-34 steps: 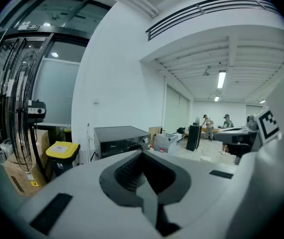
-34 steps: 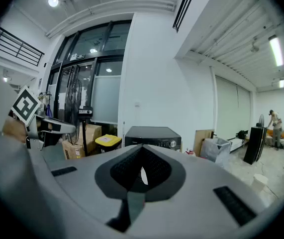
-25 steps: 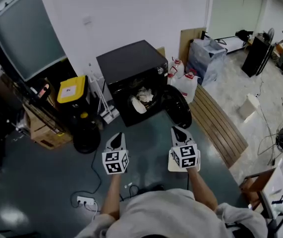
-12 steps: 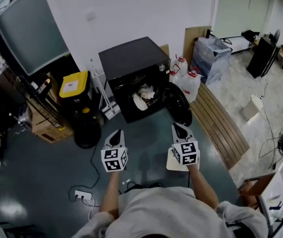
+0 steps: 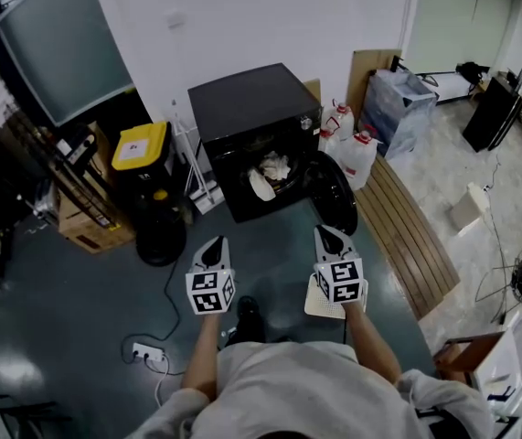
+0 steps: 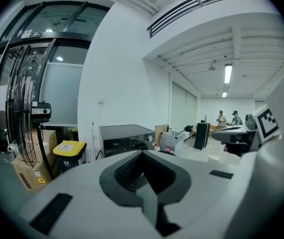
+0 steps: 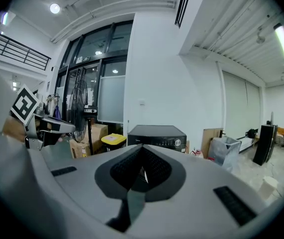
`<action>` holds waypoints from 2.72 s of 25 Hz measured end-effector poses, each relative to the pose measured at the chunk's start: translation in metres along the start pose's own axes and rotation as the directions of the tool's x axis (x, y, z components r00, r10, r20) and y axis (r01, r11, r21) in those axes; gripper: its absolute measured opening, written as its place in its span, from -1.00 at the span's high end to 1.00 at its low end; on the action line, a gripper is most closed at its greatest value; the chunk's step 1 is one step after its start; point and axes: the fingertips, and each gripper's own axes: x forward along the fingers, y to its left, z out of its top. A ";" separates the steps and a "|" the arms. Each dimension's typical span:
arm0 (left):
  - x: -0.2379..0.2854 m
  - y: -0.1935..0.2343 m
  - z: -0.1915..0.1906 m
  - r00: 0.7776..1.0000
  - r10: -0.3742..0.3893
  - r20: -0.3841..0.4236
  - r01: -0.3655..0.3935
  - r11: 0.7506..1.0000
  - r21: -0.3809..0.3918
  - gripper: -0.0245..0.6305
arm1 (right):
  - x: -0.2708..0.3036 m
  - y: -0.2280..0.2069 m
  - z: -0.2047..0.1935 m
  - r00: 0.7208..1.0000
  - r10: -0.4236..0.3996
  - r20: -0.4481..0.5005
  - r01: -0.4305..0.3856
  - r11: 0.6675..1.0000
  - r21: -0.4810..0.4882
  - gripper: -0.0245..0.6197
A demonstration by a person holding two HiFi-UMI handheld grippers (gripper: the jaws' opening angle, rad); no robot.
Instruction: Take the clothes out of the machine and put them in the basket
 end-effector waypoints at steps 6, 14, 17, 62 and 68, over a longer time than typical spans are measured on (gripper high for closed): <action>0.021 0.016 -0.003 1.000 0.008 -0.009 -0.008 1.000 -0.012 0.87 | 0.026 -0.001 -0.002 1.000 0.009 -0.010 -0.009 1.000 -0.005 0.85; 0.080 0.041 -0.009 0.999 -0.023 -0.032 0.022 0.999 -0.030 0.87 | 0.082 -0.009 -0.010 0.999 -0.010 -0.046 0.010 1.000 -0.008 0.85; 0.120 0.059 -0.007 0.998 -0.046 -0.043 0.044 0.998 -0.032 0.87 | 0.120 -0.015 -0.010 0.998 -0.028 -0.062 0.027 1.000 -0.009 0.85; 0.440 0.168 -0.013 0.948 -0.165 -0.272 0.172 0.985 0.004 0.87 | 0.459 -0.078 -0.013 0.976 -0.031 -0.213 0.043 0.998 0.051 0.85; 0.452 0.151 -0.024 0.952 -0.160 -0.261 0.172 0.985 0.022 0.87 | 0.460 -0.096 -0.032 0.978 -0.048 -0.203 0.062 0.996 0.064 0.85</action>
